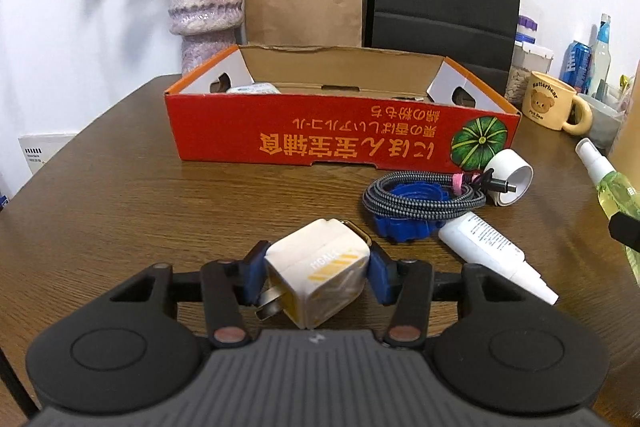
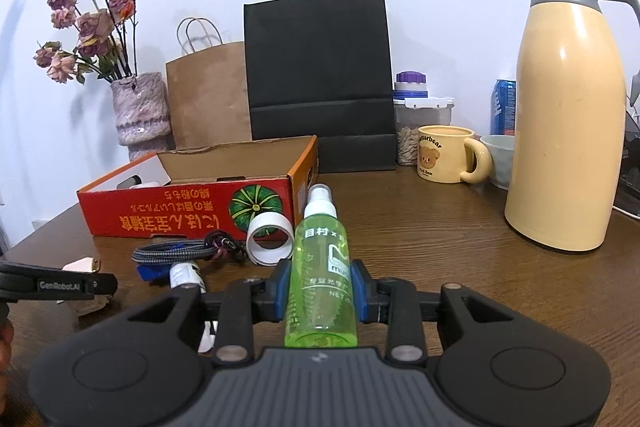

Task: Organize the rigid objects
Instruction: 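Carry the plug adapter and spray bottle into the red box and release both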

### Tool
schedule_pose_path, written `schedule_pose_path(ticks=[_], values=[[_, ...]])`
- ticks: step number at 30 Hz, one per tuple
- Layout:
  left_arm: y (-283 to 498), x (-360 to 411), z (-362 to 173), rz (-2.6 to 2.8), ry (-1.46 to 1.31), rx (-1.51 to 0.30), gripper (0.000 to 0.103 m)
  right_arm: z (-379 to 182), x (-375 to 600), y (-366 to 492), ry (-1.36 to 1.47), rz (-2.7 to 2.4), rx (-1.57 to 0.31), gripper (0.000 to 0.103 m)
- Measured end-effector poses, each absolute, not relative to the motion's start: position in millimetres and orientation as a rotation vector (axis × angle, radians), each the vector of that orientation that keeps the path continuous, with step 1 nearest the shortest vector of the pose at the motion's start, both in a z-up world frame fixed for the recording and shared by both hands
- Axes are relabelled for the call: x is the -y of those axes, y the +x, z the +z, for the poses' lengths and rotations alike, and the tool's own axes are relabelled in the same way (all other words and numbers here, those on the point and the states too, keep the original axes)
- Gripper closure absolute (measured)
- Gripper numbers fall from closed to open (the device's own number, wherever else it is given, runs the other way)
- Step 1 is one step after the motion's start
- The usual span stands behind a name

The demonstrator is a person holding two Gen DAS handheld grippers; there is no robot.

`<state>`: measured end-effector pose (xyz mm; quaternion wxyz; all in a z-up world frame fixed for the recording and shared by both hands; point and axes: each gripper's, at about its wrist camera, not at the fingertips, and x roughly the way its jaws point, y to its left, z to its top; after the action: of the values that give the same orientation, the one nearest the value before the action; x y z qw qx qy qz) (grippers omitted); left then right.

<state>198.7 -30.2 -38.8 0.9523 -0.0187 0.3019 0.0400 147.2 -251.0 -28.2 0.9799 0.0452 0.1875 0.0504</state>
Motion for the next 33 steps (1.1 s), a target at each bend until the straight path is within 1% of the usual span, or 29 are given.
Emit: schedule_pose_path(ticks=[16, 33], values=[[177, 27, -22, 0.071, -0.041, -0.551, 0.051, -20, 232, 128, 0.09, 0.124, -0.327, 0.073], [164, 28, 12, 0.04, -0.033, -0.472, 0.051, 1, 199, 132, 0.058, 0.191, -0.313, 0.073]])
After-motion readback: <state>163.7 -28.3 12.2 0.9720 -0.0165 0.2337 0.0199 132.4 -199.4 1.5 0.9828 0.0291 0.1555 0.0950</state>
